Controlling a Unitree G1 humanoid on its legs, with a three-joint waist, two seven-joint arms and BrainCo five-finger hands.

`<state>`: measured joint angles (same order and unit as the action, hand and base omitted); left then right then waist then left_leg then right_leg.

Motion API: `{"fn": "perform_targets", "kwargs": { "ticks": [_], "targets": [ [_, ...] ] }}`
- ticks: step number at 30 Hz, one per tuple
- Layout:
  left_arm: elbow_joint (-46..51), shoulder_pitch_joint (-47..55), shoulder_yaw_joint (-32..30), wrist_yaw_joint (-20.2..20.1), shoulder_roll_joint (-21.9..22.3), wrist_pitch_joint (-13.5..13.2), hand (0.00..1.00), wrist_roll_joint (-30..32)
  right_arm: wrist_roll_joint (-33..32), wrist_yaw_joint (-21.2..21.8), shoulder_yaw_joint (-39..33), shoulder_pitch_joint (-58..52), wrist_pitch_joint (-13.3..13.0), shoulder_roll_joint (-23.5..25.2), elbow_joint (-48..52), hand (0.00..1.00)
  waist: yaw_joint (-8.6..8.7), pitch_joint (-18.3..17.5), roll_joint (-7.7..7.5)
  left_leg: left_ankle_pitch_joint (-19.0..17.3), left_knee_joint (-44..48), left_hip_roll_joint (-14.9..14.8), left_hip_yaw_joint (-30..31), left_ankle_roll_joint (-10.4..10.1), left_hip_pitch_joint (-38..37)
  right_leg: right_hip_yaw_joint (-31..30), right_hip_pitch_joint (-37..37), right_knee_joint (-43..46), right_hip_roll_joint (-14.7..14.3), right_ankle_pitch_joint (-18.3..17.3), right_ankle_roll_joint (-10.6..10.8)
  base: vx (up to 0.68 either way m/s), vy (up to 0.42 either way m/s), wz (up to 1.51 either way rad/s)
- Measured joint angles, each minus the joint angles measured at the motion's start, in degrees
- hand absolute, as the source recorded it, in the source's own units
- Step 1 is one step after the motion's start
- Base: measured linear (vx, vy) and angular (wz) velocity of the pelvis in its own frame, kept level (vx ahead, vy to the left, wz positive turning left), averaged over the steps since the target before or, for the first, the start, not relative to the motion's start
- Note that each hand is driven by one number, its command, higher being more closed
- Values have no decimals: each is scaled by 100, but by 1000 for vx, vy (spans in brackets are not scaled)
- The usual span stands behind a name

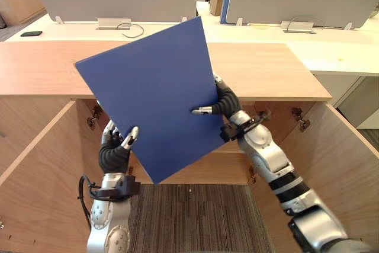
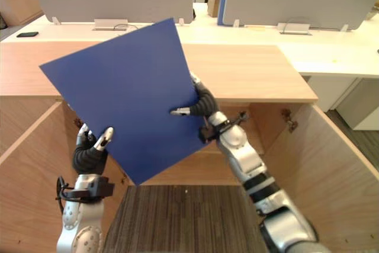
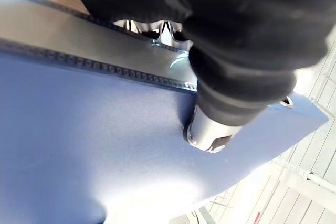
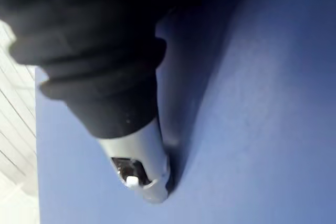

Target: Walk over to the cabinet, pick up the folder, carry it to the office cabinet, place the folder inside the office cabinet, then close the office cabinet door

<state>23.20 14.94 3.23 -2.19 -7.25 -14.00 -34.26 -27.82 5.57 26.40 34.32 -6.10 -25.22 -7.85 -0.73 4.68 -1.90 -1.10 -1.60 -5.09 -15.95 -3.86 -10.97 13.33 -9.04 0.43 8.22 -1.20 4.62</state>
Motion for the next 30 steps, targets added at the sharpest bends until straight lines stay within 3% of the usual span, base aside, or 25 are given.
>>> {"fn": "perform_targets", "kwargs": {
  "ticks": [4, 5, 8, 11, 16, 18, 22, 24, 27, 30],
  "targets": [
    [0, 11, 11, -217, -231, -151, 100, -300, -1064, 520, 720, 617, 71, -992, -76, 100, -24, 0, -1, -1, -4, -2, 1, -1, 5, 0, 3, -3, -4, 0, 0, -26, 0, 0],
    [0, 10, 21, -267, -305, -186, 0, -361, -1415, 717, 924, 716, 115, -1219, -77, 100, -44, 0, -1, -1, -6, -3, 2, -1, 10, 0, 8, -5, -6, 0, 0, 0, 0, 0],
    [-3, 3, 95, -399, -597, -284, 0, -405, -2123, 1251, 1605, 790, 268, -1702, -75, 100, -62, -5, 0, -1, -7, -5, 4, -2, 27, 0, 20, -12, -9, 0, 0, 0, 0, 0],
    [-24, -2, 384, -459, -778, -353, 0, -662, -2532, 1410, 1884, 677, 508, -1952, -79, 100, -113, -13, -2, 5, 2, -4, 2, -8, 107, -2, 97, -10, -7, 6, -7, 0, 0, 0],
    [-1005, -258, 608, -736, -944, -457, 0, -909, -2449, 1481, 2093, 359, 729, -2131, -110, 100, -169, -73, 10, 8, 15, -19, 3, -11, 131, -5, 112, -19, -20, 5, -8, -4, 0, 1],
    [-2126, -310, 888, -1010, -1163, -233, 0, -943, -2122, 1481, 2146, 123, 839, -2134, -143, 100, -147, -189, 9, 8, 73, -20, 20, -11, 260, -4, 193, -47, -16, 9, -13, -20, -3, 3],
    [-3556, -307, 1365, -1278, -1152, 355, 0, -936, -1532, 1517, 2261, -209, 972, -2117, -152, 100, -129, -190, 9, 8, 104, -48, 29, -10, 290, -4, 179, -116, -50, 36, -50, -42, -11, 0],
    [-4457, -307, 1560, -1409, -983, 578, 0, -801, -1138, 1673, 2263, -425, 1017, -2009, -273, 100, -115, -190, 8, 8, 111, -68, 30, -10, 294, -10, 181, -117, -69, 37, -52, -40, -3, -1],
    [-5770, -455, 1545, -1496, -629, 698, 0, -528, -440, 1751, 2210, -791, 1036, -1823, -380, 100, -88, -190, 10, 8, 135, -92, 28, -11, 308, -20, 192, -120, -96, 49, -70, -42, -1, -2],
    [-7021, -613, 1146, -1523, -285, 899, 0, -389, 574, 1751, 1858, -1402, 1032, -1399, -660, 100, -87, -188, 14, 9, 143, -102, 18, -12, 310, -28, 197, -119, -107, 53, -75, 0, 0, 0]
  ]
}}
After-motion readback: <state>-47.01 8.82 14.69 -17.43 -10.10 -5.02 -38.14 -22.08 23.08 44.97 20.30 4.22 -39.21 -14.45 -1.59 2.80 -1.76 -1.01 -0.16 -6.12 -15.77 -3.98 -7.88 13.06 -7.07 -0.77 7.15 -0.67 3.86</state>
